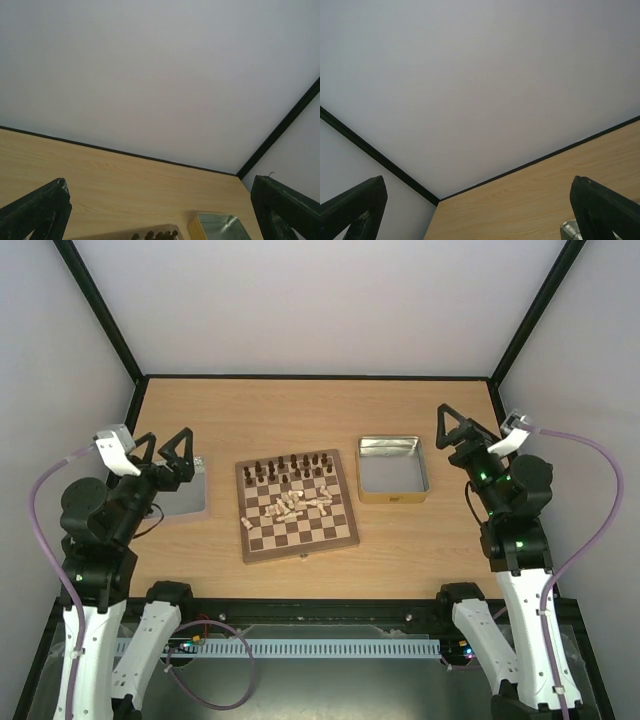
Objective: Set up the chess pieces on the board
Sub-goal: Pick up the chess piece from the chessboard.
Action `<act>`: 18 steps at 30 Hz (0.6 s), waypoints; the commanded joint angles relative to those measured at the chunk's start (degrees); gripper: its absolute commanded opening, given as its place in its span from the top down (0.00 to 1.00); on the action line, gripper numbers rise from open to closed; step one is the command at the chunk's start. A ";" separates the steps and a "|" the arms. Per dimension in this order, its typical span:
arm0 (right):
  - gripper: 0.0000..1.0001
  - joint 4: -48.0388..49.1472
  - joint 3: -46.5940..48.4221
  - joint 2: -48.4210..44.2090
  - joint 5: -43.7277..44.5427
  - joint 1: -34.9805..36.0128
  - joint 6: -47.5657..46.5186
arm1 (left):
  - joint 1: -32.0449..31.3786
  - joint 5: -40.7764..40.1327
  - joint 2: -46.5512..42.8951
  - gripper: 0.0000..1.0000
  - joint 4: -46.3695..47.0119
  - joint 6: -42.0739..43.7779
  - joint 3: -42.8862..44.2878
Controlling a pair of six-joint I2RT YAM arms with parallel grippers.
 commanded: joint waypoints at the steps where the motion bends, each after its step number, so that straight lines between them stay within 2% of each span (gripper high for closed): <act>1: 0.01 2.70 -1.68 2.23 -2.90 -0.44 3.31 | 0.46 5.07 1.39 0.00 1.04 -2.99 -2.47; 7: 0.07 5.06 -4.03 7.75 -10.92 -0.51 4.40 | 0.46 19.08 2.91 0.00 5.78 -7.36 -13.13; 9: 0.07 7.24 -6.16 8.64 -12.29 -0.52 4.70 | 0.10 20.33 3.52 0.00 5.50 -9.73 -16.13; 13: 0.10 9.37 -9.38 10.23 -12.06 -0.43 6.05 | -2.82 14.51 4.89 0.01 -0.03 -12.78 -18.66; 18: 0.22 7.29 -9.14 12.81 -10.35 2.64 4.07 | -9.41 3.74 8.48 0.16 -10.75 -16.98 -18.58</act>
